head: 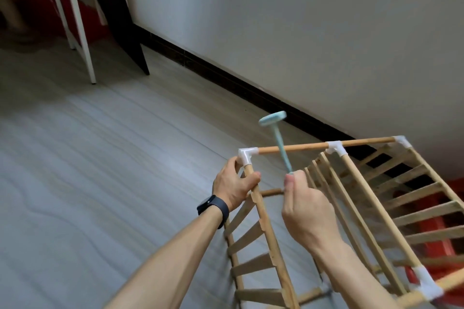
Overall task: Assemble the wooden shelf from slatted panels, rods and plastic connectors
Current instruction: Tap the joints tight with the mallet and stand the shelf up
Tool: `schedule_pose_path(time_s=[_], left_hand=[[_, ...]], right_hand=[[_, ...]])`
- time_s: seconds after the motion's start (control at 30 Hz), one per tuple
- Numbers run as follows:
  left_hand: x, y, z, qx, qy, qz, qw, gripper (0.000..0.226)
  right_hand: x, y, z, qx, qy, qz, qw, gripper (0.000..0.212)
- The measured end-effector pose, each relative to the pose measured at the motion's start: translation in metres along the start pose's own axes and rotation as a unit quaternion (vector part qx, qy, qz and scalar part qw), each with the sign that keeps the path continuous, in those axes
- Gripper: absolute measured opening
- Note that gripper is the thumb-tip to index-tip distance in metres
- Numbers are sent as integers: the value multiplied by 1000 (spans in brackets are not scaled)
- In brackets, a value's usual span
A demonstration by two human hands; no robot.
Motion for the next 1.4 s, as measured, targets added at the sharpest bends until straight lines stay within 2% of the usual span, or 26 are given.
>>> schedule_pose_path(time_s=[0.03, 0.07, 0.13, 0.17, 0.23, 0.27, 0.37, 0.43, 0.5, 0.57, 0.6, 0.67, 0.7, 0.73, 0.8, 0.83, 0.9, 0.97, 1.03, 1.13, 1.23, 1.4], left_hand=[[1, 0, 0, -3, 1, -1, 1000, 55], [2, 1, -2, -6, 2, -4, 1000, 56], [2, 0, 0, 0, 4, -8, 1000, 60], [0, 1, 1, 1, 1, -5, 1000, 60], [0, 2, 0, -2, 0, -6, 1000, 56], [1, 1, -1, -4, -2, -7, 1000, 56], [-2, 8, 2, -8, -1, -31, 999, 61], [-10, 25, 4, -23, 1, -58, 998, 63], [-24, 50, 10, -44, 16, -63, 997, 79], [-46, 71, 26, -70, 99, -17, 992, 108], [-58, 76, 42, -59, 177, 25, 982, 110], [-66, 68, 88, 32, 350, 100, 931, 95], [-58, 56, 111, 99, 397, 107, 906, 85], [-43, 39, 128, 158, 416, 81, 892, 76], [-1, -3, 133, 208, 443, -68, 870, 66], [20, -30, 125, 199, 456, -168, 851, 62], [50, -85, 94, 115, 470, -341, 806, 59], [61, -123, 69, 79, 519, -397, 753, 47], [58, -131, 61, 112, 574, -367, 723, 24], [36, -134, 67, 127, 565, -346, 738, 14], [11, -136, 80, 131, 548, -343, 751, 14], [-32, -117, 136, 144, 462, -297, 823, 20]], right_hand=[[8, -1, 2, -3, -32, -38, 999, 32], [10, -2, 6, 4, -18, -26, 999, 31], [-8, -2, 10, 24, 52, 52, 997, 28], [-8, 0, 7, 23, 51, 34, 998, 27], [10, 1, 8, 28, -13, -66, 997, 29], [12, 2, 11, 38, -19, -78, 996, 31], [-22, -1, 31, 72, 67, 34, 995, 32], [-33, -18, 59, 110, 68, 52, 990, 33], [-42, -43, 90, 145, 46, 48, 987, 36], [-45, -74, 129, 185, 45, 50, 980, 39], [-48, -89, 148, 193, 27, 64, 979, 42], [-52, -112, 179, 209, -16, 99, 973, 44], [-52, -120, 190, 220, -13, 110, 969, 41], [-50, -124, 197, 227, -10, 107, 968, 39], [-39, -125, 200, 222, 6, 89, 971, 46], [-35, -123, 196, 213, 7, 80, 974, 51], [-27, -114, 184, 210, 8, 38, 977, 49], [-23, -106, 170, 224, 2, -27, 974, 42], [-30, -102, 157, 232, -11, -62, 971, 40], [-38, -108, 147, 225, -41, -76, 971, 39], [-45, -113, 133, 215, -40, -34, 975, 40], [-92, -93, 109, 213, 26, 51, 975, 41]])
Point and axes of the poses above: each hand's wrist, its own y-axis towards the middle knuckle, its own x-axis out of the palm, z = x × y, the point moved 8 cm from there along y, towards the middle knuckle, and after that the axes turned 9 degrees about -y, right-handed, at the moved point
